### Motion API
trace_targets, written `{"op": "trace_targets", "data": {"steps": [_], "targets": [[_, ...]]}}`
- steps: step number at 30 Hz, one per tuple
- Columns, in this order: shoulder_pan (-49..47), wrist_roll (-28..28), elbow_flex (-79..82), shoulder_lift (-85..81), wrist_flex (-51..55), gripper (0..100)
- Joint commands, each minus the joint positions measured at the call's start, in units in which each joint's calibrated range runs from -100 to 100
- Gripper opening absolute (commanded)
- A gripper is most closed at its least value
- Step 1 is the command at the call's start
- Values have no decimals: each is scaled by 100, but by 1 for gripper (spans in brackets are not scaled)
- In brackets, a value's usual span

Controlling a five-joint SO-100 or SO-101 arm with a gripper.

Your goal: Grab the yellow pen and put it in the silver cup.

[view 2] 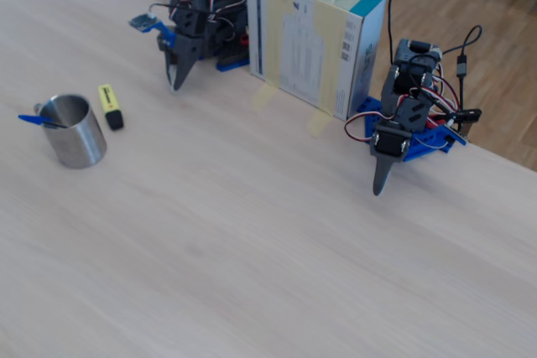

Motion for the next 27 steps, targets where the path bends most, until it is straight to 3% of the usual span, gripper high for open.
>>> {"op": "trace_targets", "data": {"steps": [1,27], "targets": [[2,9,54,49,74,3],[-24,-22,54,49,74,2]]}}
